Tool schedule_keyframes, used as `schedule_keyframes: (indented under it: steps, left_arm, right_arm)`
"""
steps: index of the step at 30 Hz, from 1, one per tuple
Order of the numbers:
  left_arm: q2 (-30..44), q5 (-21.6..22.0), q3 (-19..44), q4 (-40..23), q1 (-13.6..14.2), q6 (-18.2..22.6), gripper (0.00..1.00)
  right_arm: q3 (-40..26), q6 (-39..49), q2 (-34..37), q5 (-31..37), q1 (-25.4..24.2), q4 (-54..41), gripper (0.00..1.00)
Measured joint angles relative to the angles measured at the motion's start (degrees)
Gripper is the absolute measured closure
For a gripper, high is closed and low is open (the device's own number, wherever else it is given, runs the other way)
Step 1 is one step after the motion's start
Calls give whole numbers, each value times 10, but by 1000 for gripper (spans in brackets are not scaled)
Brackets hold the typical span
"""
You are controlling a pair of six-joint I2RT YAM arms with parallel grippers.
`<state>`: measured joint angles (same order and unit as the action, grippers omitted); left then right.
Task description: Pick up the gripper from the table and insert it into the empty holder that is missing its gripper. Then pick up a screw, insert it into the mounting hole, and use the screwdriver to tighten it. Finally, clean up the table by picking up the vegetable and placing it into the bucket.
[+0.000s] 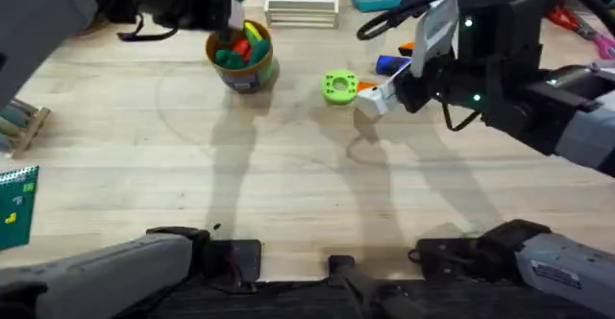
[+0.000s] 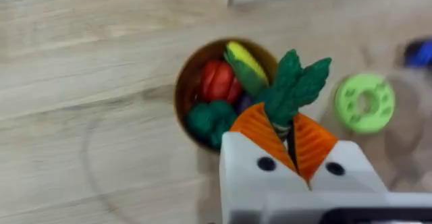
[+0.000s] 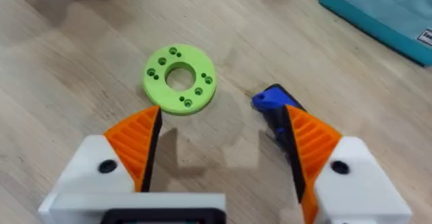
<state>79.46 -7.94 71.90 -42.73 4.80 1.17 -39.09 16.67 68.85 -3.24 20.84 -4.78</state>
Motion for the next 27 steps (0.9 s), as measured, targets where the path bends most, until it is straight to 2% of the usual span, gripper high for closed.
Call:
schedule_keyframes:
  steps: [2,5,8,10,11,15,16,18,21,22,25,27]
  left_arm:
    - [13,4,1,24,2,-70,980]
    - [36,29,1,25,10,-175,980]
    - [61,48,1,24,20,-253,980]
    - [71,53,1,24,24,-288,980]
    - [80,64,1,25,28,-331,980]
    - [90,77,1,24,27,-359,980]
    - [98,79,1,15,27,-367,922]
    - [102,80,1,14,28,-373,654]
    - [102,80,1,14,28,-376,182]
    - [102,80,1,14,28,-380,66]
    - [102,80,1,14,28,-379,30]
    - [94,79,1,14,28,-342,26]
  right_arm:
    - [0,0,0,0,0,0,23]
    - [0,0,0,0,0,0,23]
    - [0,0,0,0,0,0,23]
    - [0,0,0,0,0,0,23]
    - [0,0,0,0,0,0,23]
    - [0,0,0,0,0,1,23]
    - [0,0,0,0,0,1,24]
    - [0,0,0,0,0,1,24]
    - [0,0,0,0,0,1,24]
    - [0,0,0,0,0,0,24]
    - [0,0,0,0,0,-13,24]
    - [0,-2,5,0,0,-29,24]
